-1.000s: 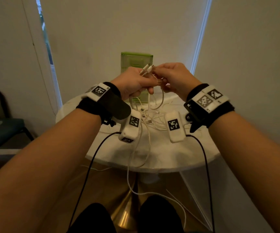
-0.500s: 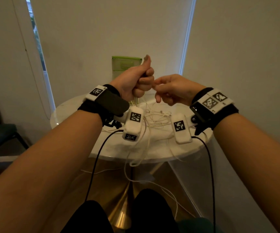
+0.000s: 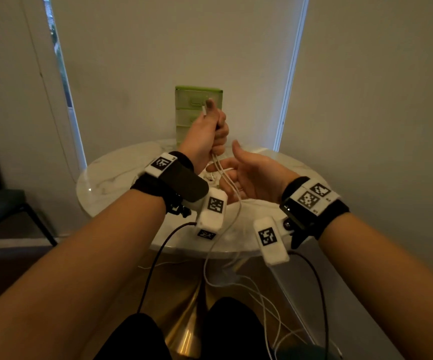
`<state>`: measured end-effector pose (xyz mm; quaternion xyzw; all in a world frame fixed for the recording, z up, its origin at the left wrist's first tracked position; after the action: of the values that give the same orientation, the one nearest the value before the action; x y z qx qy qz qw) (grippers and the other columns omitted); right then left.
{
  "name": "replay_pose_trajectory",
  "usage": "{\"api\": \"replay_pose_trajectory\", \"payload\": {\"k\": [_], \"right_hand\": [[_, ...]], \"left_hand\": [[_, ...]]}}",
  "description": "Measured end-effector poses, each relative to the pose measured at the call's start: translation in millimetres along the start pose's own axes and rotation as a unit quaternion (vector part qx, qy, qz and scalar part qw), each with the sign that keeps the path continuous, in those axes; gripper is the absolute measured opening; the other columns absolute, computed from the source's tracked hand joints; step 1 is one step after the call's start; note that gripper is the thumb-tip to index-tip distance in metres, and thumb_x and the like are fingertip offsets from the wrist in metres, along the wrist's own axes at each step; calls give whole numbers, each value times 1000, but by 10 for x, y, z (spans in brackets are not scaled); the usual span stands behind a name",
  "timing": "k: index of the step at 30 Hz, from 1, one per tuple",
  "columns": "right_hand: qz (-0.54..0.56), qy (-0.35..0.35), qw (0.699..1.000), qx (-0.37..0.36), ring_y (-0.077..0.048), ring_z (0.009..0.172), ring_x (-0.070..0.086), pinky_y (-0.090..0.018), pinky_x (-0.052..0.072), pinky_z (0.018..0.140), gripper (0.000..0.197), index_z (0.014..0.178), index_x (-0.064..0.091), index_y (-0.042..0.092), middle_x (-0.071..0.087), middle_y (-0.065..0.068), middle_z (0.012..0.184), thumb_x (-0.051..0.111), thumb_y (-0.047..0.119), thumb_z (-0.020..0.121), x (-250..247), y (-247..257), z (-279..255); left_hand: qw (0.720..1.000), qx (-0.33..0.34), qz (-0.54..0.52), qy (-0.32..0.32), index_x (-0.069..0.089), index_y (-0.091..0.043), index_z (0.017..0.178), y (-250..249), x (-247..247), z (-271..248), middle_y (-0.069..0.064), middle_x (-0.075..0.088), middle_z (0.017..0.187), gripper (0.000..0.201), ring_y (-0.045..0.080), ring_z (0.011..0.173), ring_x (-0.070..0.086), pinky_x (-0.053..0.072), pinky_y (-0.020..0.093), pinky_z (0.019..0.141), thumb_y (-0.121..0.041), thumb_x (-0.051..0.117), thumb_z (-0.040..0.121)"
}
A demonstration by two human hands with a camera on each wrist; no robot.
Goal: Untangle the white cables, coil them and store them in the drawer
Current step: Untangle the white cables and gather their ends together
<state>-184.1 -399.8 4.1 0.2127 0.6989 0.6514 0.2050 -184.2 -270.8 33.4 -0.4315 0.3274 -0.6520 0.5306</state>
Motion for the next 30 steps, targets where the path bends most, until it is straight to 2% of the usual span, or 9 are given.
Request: {"api": "replay_pose_trajectory", "payload": {"k": [3,5,9,14,18,19,22,27,30], "right_hand": [[-89,-64,993,-39,-13,49,59,-29,56,59,17,84,52,9,51,0,56,44,20,95,-63,-81,44],[-141,-124,981,-46,-11,44,59,-25,55,54,18,79,51,9,57,-2,56,44,7,95,-165,-149,74],[-222,-203,953,-38,-4,37,53,-17,50,45,22,89,56,12,59,-7,64,38,1,97,-379,-269,125],[-238,-204,949,-23,-6,68,59,-13,45,55,26,117,51,5,66,-9,89,48,-1,92,-364,-289,262],[-175,-186,963,-81,-12,75,62,-21,51,71,14,106,54,7,64,-6,85,45,10,96,-261,-190,474],[-150,-192,966,-82,-13,65,59,-27,51,70,12,97,54,8,60,-6,77,42,11,97,-269,-183,515],[-124,-221,963,-86,-6,38,37,-20,36,44,24,79,51,12,41,-4,58,38,11,99,-374,-205,581],[-28,-237,964,-114,-5,36,28,-17,23,40,25,83,54,17,36,0,49,36,10,99,-500,-294,651],[-28,-228,967,-107,-5,35,36,-19,32,41,28,78,54,15,42,-4,52,36,8,98,-490,-372,721]], "left_hand": [[1000,-10,-29,0,33,-19,64,98,-5,60,-9,29,48,50,6,43,23,22,18,42,-53,17,98],[999,-27,-41,7,34,-19,64,172,-37,82,-7,34,52,49,7,48,30,31,19,47,-52,18,98],[994,-72,86,7,42,-20,69,331,-164,95,-3,49,69,47,12,68,46,38,30,70,-51,22,98],[967,-71,244,11,44,-21,71,420,-246,135,-5,42,73,46,9,64,35,30,23,56,-47,21,101],[973,-68,219,12,43,-18,76,502,-179,191,2,43,73,40,12,59,41,36,21,50,-42,25,102],[974,-68,216,13,43,-17,78,509,-171,209,3,45,72,40,13,58,43,38,23,53,-44,25,102],[969,-74,237,19,46,-14,91,546,-211,274,-3,46,70,42,7,61,44,36,23,64,-47,22,100],[976,-96,183,68,55,-23,103,792,-294,322,-4,55,87,26,10,79,50,35,37,84,-33,31,102],[988,-58,139,38,59,-21,91,940,-328,340,5,62,92,31,8,58,53,44,33,70,-18,30,103]]}}
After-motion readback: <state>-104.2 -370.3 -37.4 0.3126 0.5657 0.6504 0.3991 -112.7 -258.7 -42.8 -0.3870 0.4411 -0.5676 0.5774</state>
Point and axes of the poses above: each hand's wrist, its own z-axis towards the middle knuckle, its own x-axis out of the palm, y = z × x, the point moved 1 cm from there along z, towards the middle knuckle
